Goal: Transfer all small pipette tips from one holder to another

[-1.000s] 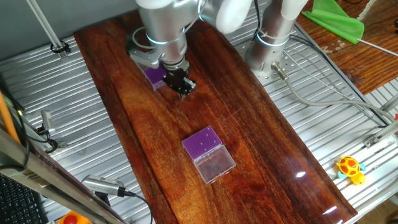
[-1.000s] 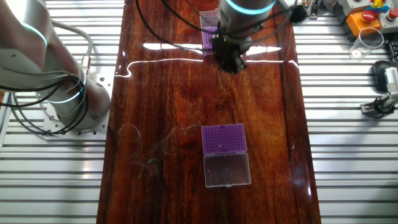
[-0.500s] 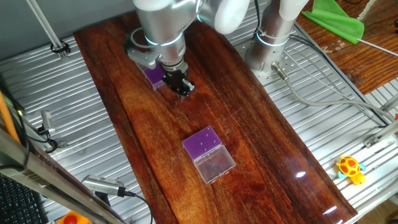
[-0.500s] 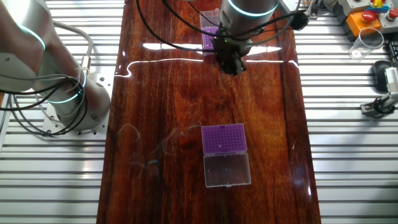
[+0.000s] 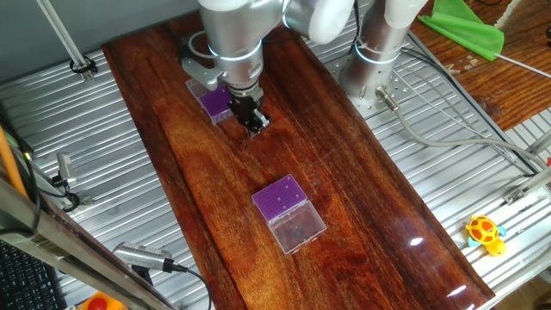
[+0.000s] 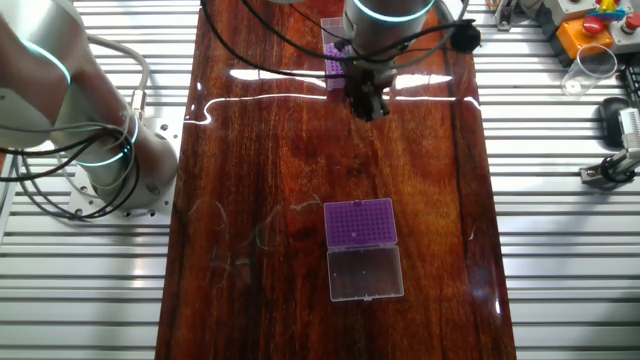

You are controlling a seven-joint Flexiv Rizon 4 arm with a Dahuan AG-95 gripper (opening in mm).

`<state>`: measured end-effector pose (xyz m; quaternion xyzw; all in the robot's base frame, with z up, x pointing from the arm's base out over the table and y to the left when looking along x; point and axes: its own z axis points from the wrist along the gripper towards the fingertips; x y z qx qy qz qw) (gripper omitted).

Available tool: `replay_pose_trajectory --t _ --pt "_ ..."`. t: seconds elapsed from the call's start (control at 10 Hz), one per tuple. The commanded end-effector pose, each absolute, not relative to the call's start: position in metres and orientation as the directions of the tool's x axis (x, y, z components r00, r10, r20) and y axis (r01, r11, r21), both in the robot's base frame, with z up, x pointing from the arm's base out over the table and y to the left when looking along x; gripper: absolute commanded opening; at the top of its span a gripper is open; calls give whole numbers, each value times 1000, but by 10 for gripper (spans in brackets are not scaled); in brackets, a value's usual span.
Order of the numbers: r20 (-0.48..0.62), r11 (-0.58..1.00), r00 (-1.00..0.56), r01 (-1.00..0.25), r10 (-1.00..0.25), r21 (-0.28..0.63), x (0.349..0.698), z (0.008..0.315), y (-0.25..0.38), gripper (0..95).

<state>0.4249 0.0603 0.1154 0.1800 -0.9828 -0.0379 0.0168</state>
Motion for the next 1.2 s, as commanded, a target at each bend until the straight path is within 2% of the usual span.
replay_pose_trajectory --t 0.1,0.6,1.2 --pt "20 916 -919 -392 -394 85 419 120 37 0" --pt "20 835 -837 -543 -547 95 414 124 -70 0" --pt "6 795 -798 -600 -603 85 410 114 -109 0"
